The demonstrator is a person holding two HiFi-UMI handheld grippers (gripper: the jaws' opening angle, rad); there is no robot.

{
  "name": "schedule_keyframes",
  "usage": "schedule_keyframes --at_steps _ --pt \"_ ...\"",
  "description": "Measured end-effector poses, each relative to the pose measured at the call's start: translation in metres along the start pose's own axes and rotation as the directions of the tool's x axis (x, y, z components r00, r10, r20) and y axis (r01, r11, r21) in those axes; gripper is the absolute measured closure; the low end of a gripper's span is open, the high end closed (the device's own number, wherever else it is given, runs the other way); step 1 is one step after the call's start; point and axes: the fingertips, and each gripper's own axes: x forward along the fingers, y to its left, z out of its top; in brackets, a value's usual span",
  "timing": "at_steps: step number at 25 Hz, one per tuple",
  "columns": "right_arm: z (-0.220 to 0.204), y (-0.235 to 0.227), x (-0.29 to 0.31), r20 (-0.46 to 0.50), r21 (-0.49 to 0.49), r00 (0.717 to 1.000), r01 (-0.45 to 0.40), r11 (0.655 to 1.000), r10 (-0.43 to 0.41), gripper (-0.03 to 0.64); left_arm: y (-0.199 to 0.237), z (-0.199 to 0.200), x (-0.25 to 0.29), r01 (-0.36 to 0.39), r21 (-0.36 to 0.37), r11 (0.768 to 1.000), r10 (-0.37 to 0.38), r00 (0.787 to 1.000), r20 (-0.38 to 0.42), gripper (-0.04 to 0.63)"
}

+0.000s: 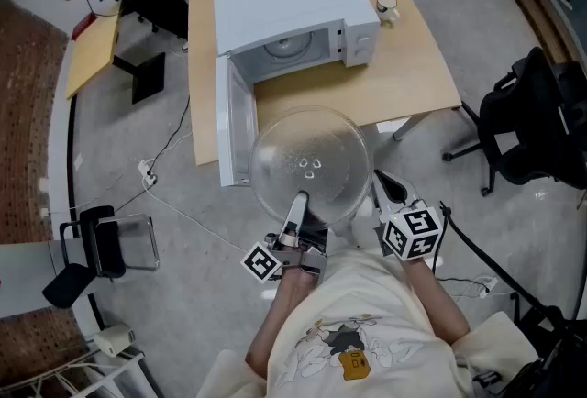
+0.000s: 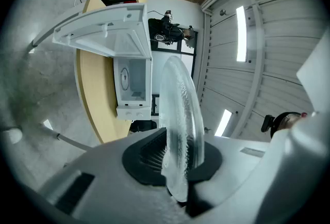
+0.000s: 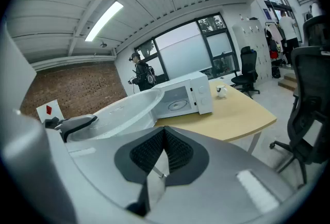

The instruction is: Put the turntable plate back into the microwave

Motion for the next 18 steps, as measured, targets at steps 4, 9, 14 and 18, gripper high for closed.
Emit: schedule_keyframes --at_steps 4,9,14,18 --pt "-0.003 0.008 0.000 -0.013 -0.021 1.000 0.003 1.000 -0.003 0.612 -0.003 0.001 -0.004 0.000 -0.016 1.000 0.000 1.000 -0.008 0.563" --pt "-0.003 0.009 -0.003 -0.017 -0.032 1.000 0.013 0.999 -0.013 0.612 -0.007 0.002 -0.007 0.016 -0.015 1.000 -0.016 1.000 0.003 0.563" --pt "-0.007 0.001 -0.001 -0.050 -0.044 0.999 0.010 0.999 -0.012 0.611 -0.004 -0.003 -0.005 0.014 -0.033 0.999 -0.013 1.000 0.017 0.563" --pt "0.001 -0.011 0.001 -0.034 -0.033 0.999 -0.001 0.999 0.000 0.609 0.002 -0.007 0.000 -0.002 -0.049 0.999 0.004 0.999 0.037 0.563"
